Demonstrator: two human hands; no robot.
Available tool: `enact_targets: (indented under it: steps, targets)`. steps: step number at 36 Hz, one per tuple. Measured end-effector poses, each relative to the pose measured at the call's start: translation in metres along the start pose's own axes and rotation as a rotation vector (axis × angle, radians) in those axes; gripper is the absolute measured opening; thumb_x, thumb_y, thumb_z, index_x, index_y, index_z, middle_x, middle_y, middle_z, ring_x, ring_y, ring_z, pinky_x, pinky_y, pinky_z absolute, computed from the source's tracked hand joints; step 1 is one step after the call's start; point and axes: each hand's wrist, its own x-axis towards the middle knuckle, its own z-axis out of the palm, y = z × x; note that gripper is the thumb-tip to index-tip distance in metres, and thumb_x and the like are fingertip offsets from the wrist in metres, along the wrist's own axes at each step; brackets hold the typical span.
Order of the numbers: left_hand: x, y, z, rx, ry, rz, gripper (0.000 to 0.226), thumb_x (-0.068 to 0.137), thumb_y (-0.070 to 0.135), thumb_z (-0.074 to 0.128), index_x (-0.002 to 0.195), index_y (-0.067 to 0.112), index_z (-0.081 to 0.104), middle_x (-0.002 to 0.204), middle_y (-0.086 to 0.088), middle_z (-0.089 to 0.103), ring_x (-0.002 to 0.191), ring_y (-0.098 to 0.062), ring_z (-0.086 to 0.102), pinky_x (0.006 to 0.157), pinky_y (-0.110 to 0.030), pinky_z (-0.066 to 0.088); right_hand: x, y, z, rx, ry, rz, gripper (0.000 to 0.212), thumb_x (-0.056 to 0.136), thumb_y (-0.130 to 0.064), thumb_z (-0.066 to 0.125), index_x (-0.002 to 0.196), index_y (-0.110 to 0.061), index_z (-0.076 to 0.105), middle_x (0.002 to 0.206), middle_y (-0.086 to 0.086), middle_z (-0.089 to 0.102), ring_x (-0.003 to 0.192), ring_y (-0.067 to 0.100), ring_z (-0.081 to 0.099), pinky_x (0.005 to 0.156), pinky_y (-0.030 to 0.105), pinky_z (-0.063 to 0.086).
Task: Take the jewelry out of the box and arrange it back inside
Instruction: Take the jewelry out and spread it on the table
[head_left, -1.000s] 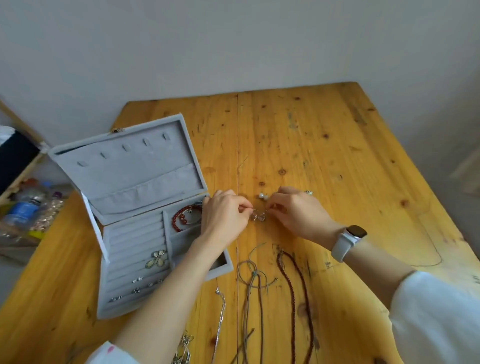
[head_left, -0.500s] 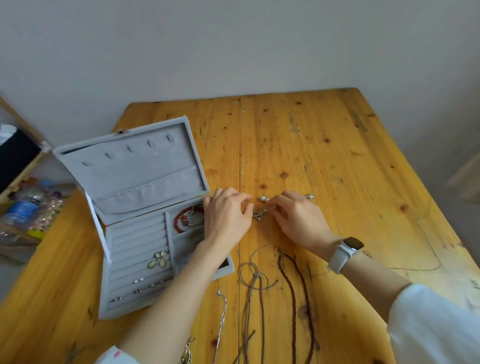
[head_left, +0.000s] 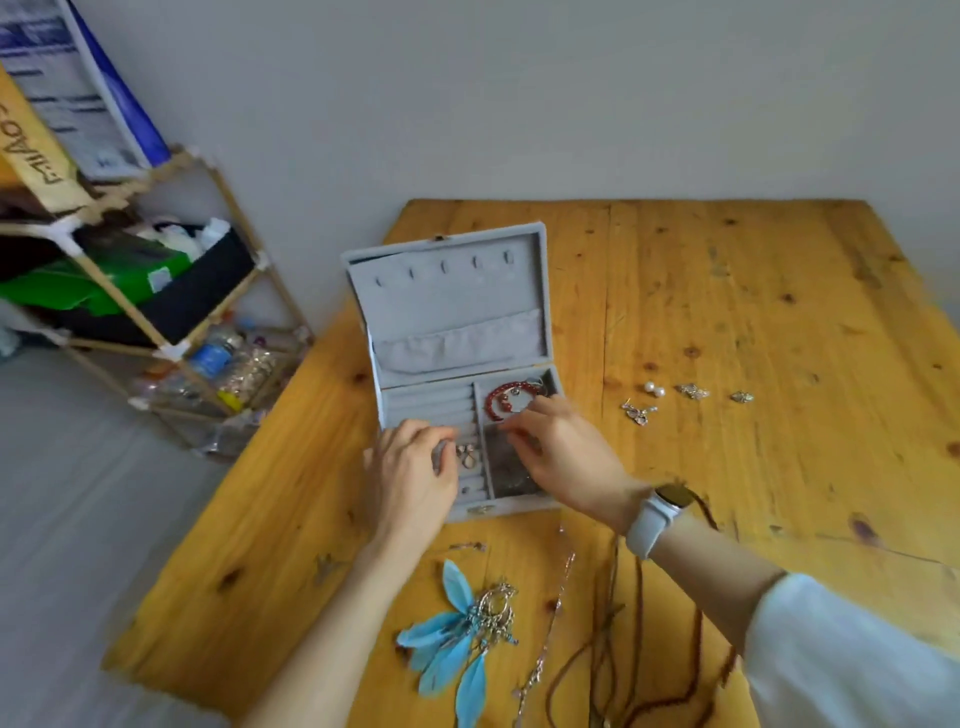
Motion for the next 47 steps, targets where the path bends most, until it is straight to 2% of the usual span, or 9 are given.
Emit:
enact_targets:
  steps: [7, 13, 18, 25, 30, 33, 38, 44, 47]
  targets:
    - [-0.005, -0.029, -0.010, -0.046, 0.015, -0.020, 0.018, 0.078, 0.004, 0.065, 0.092, 0.011, 0.072, 0.093, -0.005, 0.064, 0.091, -0.029, 0.060, 0.081, -0.042, 0.043, 0.011, -0.022, 0.029, -0.152, -0.088, -0.006, 0.028, 0.091, -0.023, 0.051, 0.114, -0.014, 0.064, 0.102, 0.015, 0.053, 0.105, 0.032, 0.043, 0.088, 0.043, 0.040]
    - [0.002, -0.027, -0.007, -0.006, -0.081, 0.038, 0.021, 0.087, 0.017, 0.059, 0.106, 0.017, 0.068, 0.103, 0.000, 0.061, 0.104, -0.020, 0.051, 0.085, -0.032, 0.029, 0.012, -0.021, 0.030, -0.093, -0.086, 0.030, 0.022, 0.088, -0.020, 0.055, 0.106, -0.010, 0.063, 0.103, 0.011, 0.056, 0.103, 0.028, 0.045, 0.086, 0.038, 0.039]
    - [0.012, -0.020, 0.000, -0.027, -0.158, 0.089, 0.025, 0.090, 0.024, 0.057, 0.113, 0.021, 0.066, 0.103, 0.001, 0.059, 0.104, -0.019, 0.049, 0.088, -0.031, 0.029, 0.017, -0.020, 0.023, 0.009, -0.143, 0.070, 0.011, 0.086, -0.018, 0.058, 0.091, -0.010, 0.064, 0.095, 0.007, 0.057, 0.096, 0.026, 0.049, 0.083, 0.034, 0.039]
    - [0.015, -0.016, 0.006, -0.026, -0.127, 0.145, 0.016, 0.086, 0.022, 0.062, 0.099, 0.018, 0.071, 0.097, 0.002, 0.061, 0.095, -0.018, 0.051, 0.085, -0.027, 0.026, 0.005, -0.008, -0.003, 0.145, -0.065, 0.147, 0.005, 0.086, -0.011, 0.057, 0.084, -0.012, 0.061, 0.084, -0.001, 0.056, 0.079, 0.015, 0.049, 0.067, 0.019, 0.034]
    - [0.019, -0.014, 0.002, -0.127, -0.194, 0.053, 0.004, 0.080, 0.021, 0.069, 0.082, 0.020, 0.067, 0.084, 0.010, 0.058, 0.085, -0.015, 0.054, 0.085, -0.031, 0.040, -0.010, 0.001, -0.027, 0.270, 0.030, 0.203, 0.009, 0.085, -0.006, 0.058, 0.081, -0.014, 0.059, 0.073, -0.010, 0.059, 0.069, 0.004, 0.055, 0.062, 0.010, 0.041]
    - [0.020, -0.009, -0.003, -0.273, -0.211, -0.023, 0.013, 0.079, 0.014, 0.069, 0.072, 0.022, 0.061, 0.079, 0.008, 0.058, 0.076, -0.015, 0.056, 0.077, -0.034, 0.047, -0.022, 0.012, -0.041, 0.272, 0.107, 0.223, 0.012, 0.085, -0.004, 0.058, 0.080, -0.016, 0.058, 0.073, -0.014, 0.058, 0.071, 0.001, 0.056, 0.063, 0.006, 0.041]
    - [0.016, 0.016, -0.009, -0.309, -0.228, 0.014, 0.014, 0.079, 0.017, 0.069, 0.072, 0.024, 0.060, 0.078, 0.016, 0.055, 0.074, -0.003, 0.050, 0.068, -0.019, 0.040, -0.040, 0.036, -0.070, 0.227, 0.146, 0.272, 0.012, 0.085, -0.006, 0.060, 0.081, -0.017, 0.059, 0.075, -0.010, 0.060, 0.073, 0.006, 0.057, 0.064, 0.009, 0.042]
    - [0.007, 0.075, -0.004, -0.382, -0.517, 0.161, 0.010, 0.081, 0.017, 0.067, 0.076, 0.025, 0.063, 0.074, 0.012, 0.060, 0.067, 0.001, 0.051, 0.061, -0.009, 0.039, -0.057, 0.066, -0.111, 0.112, -0.069, 0.280, 0.014, 0.085, -0.010, 0.063, 0.079, -0.023, 0.063, 0.077, -0.014, 0.062, 0.071, -0.003, 0.058, 0.065, 0.004, 0.040]
    - [0.009, 0.102, 0.008, -0.308, -0.733, 0.271, 0.003, 0.082, 0.021, 0.066, 0.080, 0.023, 0.066, 0.079, 0.013, 0.058, 0.071, -0.002, 0.049, 0.070, -0.020, 0.042, -0.061, 0.077, -0.128, 0.048, -0.310, 0.284, 0.012, 0.085, -0.010, 0.063, 0.082, -0.022, 0.066, 0.082, -0.008, 0.065, 0.074, 0.000, 0.059, 0.068, 0.009, 0.043]
